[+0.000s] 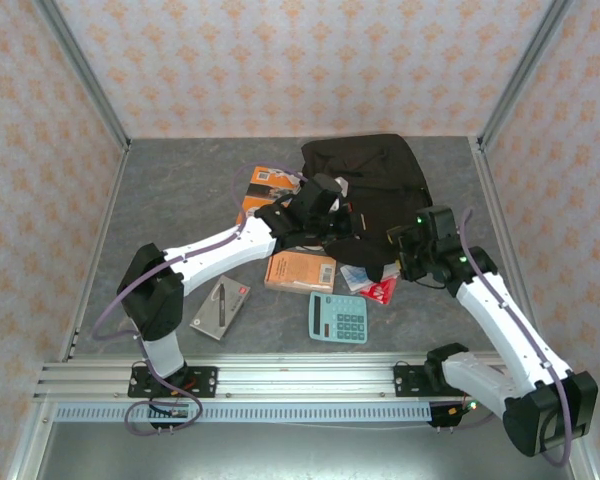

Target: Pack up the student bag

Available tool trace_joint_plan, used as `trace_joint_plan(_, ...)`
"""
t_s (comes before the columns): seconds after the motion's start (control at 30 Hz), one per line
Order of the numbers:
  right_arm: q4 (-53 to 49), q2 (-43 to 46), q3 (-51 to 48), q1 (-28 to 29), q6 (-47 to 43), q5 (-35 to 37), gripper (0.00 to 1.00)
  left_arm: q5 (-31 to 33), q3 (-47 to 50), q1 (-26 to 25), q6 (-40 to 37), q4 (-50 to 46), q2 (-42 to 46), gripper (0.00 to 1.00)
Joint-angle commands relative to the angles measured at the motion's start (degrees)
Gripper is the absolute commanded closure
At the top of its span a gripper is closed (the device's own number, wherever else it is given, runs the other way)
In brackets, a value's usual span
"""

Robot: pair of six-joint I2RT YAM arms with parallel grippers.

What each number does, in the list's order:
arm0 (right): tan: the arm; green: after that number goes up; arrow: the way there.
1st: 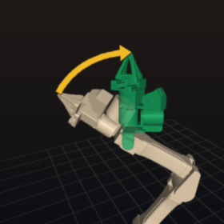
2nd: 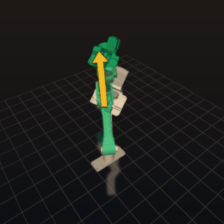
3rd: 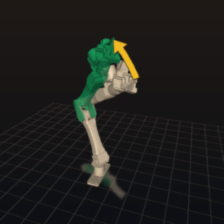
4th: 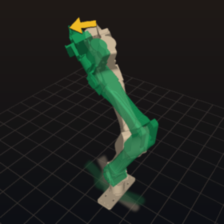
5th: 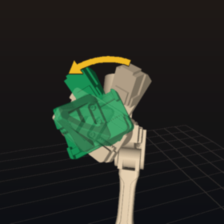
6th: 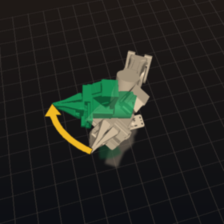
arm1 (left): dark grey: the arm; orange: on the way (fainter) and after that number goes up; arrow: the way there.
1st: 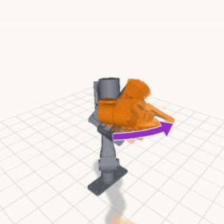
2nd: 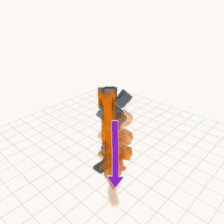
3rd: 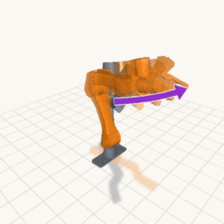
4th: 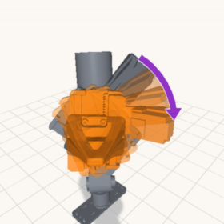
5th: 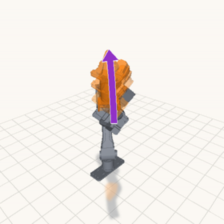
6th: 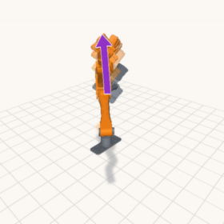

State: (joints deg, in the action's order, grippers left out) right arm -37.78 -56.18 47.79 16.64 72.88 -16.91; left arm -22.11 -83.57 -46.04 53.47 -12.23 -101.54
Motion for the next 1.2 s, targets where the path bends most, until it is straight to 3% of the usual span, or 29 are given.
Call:
trace_joint_plan(0.0, 3.3, -2.2, -1.5, 0.7, 2.1, 0.7, 0.46, -0.9, 0.7, -0.4, 0.9, 3.8, 0.1, 1.0)
trace_joint_plan(0.17, 5.6, -6.1, -0.8, 1.1, 0.3, 1.1, 0.57, -1.0, 0.8, -0.6, 0.3, 3.3, -0.1, 1.0)
trace_joint_plan(0.43, 3.5, -8.1, 0.8, 1.3, -3.8, 5.5, 1.0, 0.7, 1.1, -0.5, -2.7, 0.0, 0.9, 1.0)
trace_joint_plan(0.8, 0.6, -7.6, 1.3, 1.2, -7.6, 9.5, 1.0, 5.0, -0.4, 4.3, -9.1, -7.4, 1.9, 1.0)
trace_joint_plan(1.17, -0.4, -5.8, 1.8, 1.1, -10.5, 11.8, 1.0, 7.2, 0.9, 9.9, -11.3, -8.2, 2.1, 1.0)
